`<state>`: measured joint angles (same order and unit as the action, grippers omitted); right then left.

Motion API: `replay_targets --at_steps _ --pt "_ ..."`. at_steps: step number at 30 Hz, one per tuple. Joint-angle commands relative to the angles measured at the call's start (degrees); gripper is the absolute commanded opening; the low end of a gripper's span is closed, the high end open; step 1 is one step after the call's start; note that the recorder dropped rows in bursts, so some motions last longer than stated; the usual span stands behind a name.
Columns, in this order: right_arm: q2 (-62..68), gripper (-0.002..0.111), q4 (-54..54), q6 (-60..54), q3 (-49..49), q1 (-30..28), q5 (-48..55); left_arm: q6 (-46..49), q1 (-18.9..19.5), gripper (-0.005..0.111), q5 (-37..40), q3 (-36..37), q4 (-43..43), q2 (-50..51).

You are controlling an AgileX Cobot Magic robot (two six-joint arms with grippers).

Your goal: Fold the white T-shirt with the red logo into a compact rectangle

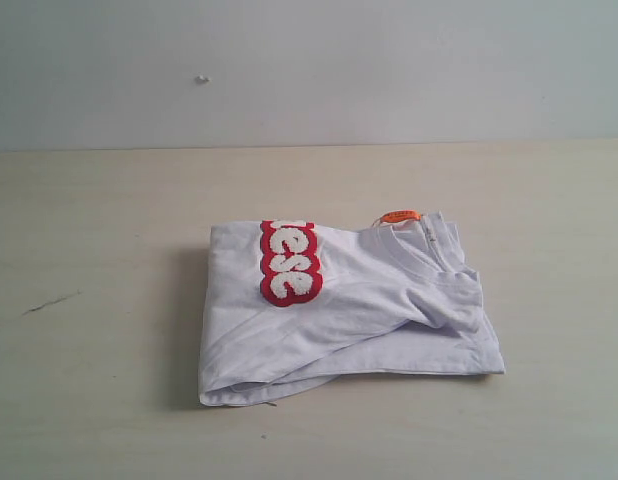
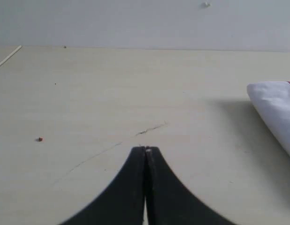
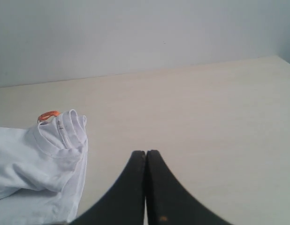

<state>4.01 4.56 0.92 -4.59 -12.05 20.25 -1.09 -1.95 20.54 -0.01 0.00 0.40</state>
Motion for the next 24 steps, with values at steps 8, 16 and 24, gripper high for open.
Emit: replay_targets --at_steps 8,16,24 --pt "-3.07 0.000 -0.47 0.68 1.84 -0.62 1.01 -0.29 0.16 0.000 -0.34 0.01 0.00 -0.40" --pt "-4.01 0.000 1.51 0.79 4.59 -0.62 0.95 -0.17 0.16 0.000 -0.34 0.01 0.00 -0.40" --pt "-4.01 0.000 1.51 0.79 4.59 -0.62 0.47 -0.17 0.16 0.000 -0.34 0.01 0.00 -0.40"
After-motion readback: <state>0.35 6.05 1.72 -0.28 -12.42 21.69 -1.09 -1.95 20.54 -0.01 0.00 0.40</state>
